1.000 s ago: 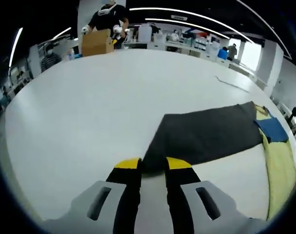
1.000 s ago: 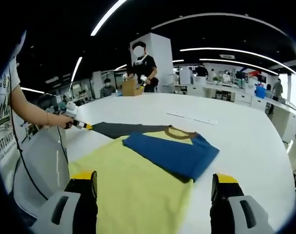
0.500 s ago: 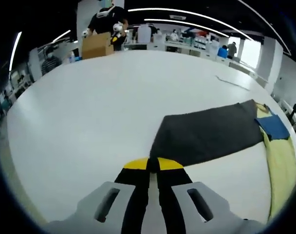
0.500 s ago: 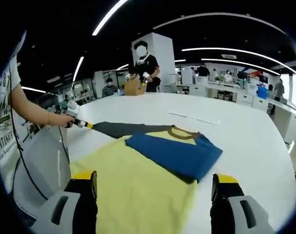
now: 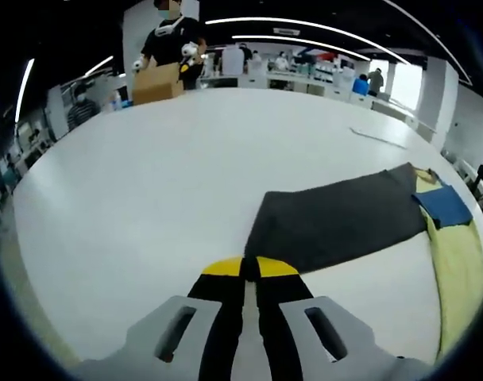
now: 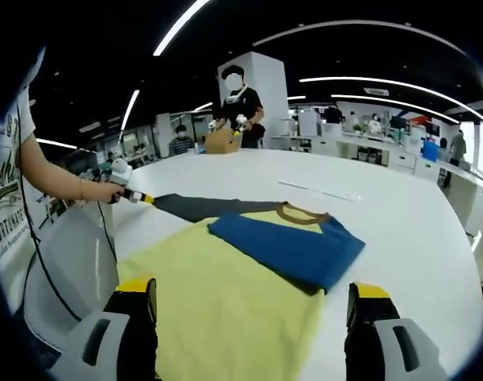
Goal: Fold the garment on the visible template until the final outline fits inside the template.
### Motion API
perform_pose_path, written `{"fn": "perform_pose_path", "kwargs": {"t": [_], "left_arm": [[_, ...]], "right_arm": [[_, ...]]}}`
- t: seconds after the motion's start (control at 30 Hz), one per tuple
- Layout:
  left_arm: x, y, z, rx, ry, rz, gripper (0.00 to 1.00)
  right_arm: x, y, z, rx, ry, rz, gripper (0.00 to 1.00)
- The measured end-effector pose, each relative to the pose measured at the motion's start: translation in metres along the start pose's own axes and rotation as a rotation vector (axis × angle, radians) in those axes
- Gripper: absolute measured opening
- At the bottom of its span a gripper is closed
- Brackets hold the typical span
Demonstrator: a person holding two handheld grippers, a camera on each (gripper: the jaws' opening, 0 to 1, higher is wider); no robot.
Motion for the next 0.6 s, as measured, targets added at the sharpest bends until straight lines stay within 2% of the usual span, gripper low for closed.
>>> {"fn": "perform_pose_path", "kwargs": {"t": [0.23,0.6], "left_arm": [[0.002,-0.003,-0.004,0.021,0.001,-0.008,0.02],[0.015,-0.013,-0.013,0.059,0.038,-0.026,0.01]], "right_arm": [[-0.001,0.001,0.0,0.002,0.001,0.003,0.99],[-0.004,0.003,0.001,0.001,-0.002,0.007,0.99]]}}
Point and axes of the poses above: the point that each gripper's makers call its tool centre point, and the gripper's own axes: z roughly forward along the fingers, x roughly to its right, y roughly out of its underside, the point moved 4 cm from there along -z, roughly backward along the fingers, and after that the axes turned 3 degrees about z, right-handed, at the moved point
